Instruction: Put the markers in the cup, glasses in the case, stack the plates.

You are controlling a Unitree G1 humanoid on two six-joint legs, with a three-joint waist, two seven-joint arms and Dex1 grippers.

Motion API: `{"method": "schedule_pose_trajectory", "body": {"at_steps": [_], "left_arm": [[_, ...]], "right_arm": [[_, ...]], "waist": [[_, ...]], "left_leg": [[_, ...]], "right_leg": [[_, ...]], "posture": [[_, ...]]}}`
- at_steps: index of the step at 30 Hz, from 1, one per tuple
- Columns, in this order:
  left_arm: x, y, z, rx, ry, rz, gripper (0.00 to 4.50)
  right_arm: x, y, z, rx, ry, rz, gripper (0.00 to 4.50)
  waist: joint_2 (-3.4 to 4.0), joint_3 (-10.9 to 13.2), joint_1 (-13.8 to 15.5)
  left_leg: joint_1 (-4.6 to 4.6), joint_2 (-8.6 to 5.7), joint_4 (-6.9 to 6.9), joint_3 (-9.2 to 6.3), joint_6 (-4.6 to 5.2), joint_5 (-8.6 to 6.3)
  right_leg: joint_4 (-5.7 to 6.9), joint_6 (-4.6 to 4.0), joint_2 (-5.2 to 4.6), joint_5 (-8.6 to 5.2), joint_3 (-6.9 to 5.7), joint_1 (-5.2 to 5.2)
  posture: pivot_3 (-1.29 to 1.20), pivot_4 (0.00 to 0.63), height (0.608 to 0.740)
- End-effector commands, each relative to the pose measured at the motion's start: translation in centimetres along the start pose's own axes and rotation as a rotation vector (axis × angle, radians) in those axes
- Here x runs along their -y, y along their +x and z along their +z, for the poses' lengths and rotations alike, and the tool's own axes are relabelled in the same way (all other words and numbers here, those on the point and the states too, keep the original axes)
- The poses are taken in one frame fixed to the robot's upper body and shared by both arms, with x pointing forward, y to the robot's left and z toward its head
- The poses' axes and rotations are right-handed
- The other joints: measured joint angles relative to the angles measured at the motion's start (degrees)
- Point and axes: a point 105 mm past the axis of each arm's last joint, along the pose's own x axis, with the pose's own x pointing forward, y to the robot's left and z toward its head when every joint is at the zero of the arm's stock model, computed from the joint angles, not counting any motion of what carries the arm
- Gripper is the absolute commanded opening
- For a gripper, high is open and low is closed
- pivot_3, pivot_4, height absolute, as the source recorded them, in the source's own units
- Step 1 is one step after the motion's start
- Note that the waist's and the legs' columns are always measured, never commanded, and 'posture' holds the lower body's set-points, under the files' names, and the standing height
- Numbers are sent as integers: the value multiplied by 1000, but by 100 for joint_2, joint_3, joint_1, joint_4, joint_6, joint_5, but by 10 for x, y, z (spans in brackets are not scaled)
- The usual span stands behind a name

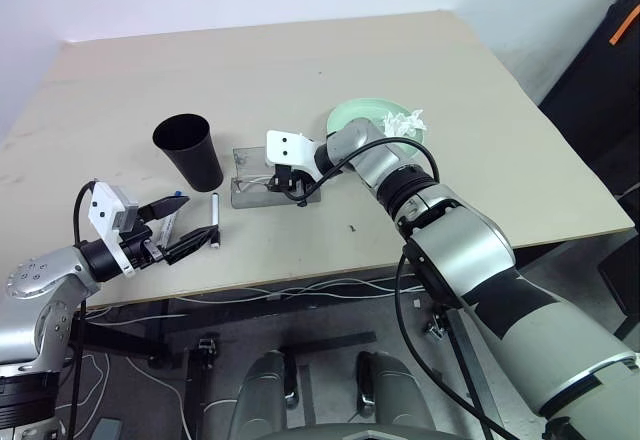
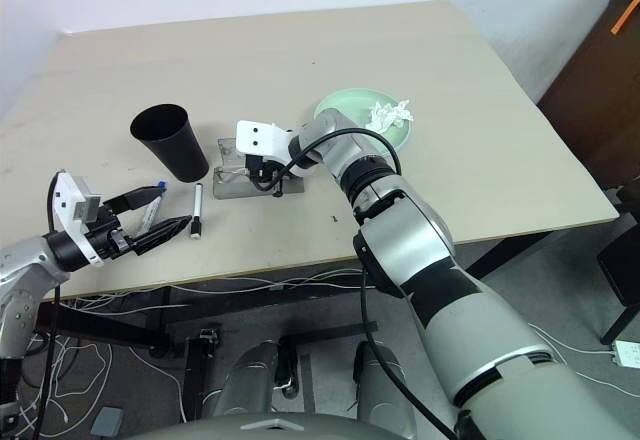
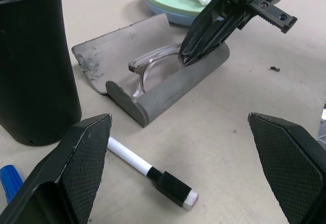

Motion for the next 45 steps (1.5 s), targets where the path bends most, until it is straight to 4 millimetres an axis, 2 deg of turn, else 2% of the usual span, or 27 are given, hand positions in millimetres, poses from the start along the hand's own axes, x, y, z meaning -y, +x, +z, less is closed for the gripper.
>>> {"method": "schedule_pose_trajectory", "body": {"at_steps": [1, 8, 11, 13, 17, 20, 24, 27, 31, 38, 41, 45], "left_arm": [[0, -3, 10, 37, 39, 6, 4500], [0, -3, 9, 36, 38, 4, 4500], [0, -2, 9, 39, 36, 1, 4500], [0, -2, 10, 41, 36, 0, 4500], [-1, -2, 10, 44, 35, 1, 4500], [-1, -1, 10, 48, 31, 0, 4500], [-1, 1, 10, 50, 27, -6, 4500], [-2, 3, 10, 51, 27, -10, 4500], [-3, 3, 11, 51, 28, -13, 4500], [-1, 2, 10, 47, 26, -10, 4500], [-1, 1, 9, 46, 26, -7, 4500], [0, 0, 9, 43, 28, -2, 4500]], "right_arm": [[6, -2, 15, 30, -19, -15, 793], [13, -7, 19, 55, 5, -57, 3238], [20, -15, 31, 130, 62, -76, 4215], [23, -21, 39, 186, 109, -67, 4215], [42, -40, 51, 310, 336, -135, 4215], [54, -46, 41, 320, 472, -234, 4215], [61, -46, 22, 291, 598, -332, 4215], [66, -47, 12, 280, 643, -408, 3623], [67, -47, 3, 264, 647, -450, 2273], [62, -40, -6, 233, 643, -450, 2273], [59, -36, -8, 218, 638, -448, 2862], [57, -33, -14, 202, 662, -469, 4267]], "waist": [[0, 0, 1], [0, 0, 1], [0, 0, 1], [0, 0, 1], [0, 0, 3], [-7, -4, 15], [-9, -5, 10], [-9, -5, 8], [-9, -5, 6], [-9, -5, -1], [-9, -5, -8], [-9, -5, -16]], "left_leg": [[0, 0, 0, 0, 0, 0], [0, 0, 0, 0, 0, 0], [1, 0, 0, -1, -1, 1], [0, 0, 0, 0, -1, 1], [1, 0, 1, -2, -1, 2], [3, 0, 2, -4, 0, 1], [3, 0, 3, -4, 0, 1], [3, 0, 1, -5, 0, 1], [3, 0, 2, -3, 1, 2], [3, 0, 3, -3, 2, 3], [3, 0, 4, -4, 3, 3], [3, 0, 4, -4, 2, 3]], "right_leg": [[0, 0, 0, 0, 0, 0], [1, 0, 0, 0, 0, 0], [1, 1, 0, 0, 0, 1], [2, 2, 0, 1, 0, 1], [2, 5, 0, 3, 0, 3], [1, 3, 0, 2, 0, 7], [-1, -3, -1, 2, 0, 7], [1, -3, 0, 3, 0, 6], [1, 4, 1, 7, 0, 8], [2, 7, 2, 9, 0, 9], [3, 8, 2, 9, 0, 9], [3, 8, 2, 9, 0, 10]], "posture": [[0, 150, 739], [0, 150, 739], [0, 150, 739], [0, 150, 739], [0, 150, 739], [0, 150, 739], [0, 150, 739], [0, 150, 739], [0, 150, 739], [0, 150, 739], [0, 150, 739], [0, 150, 739]]}}
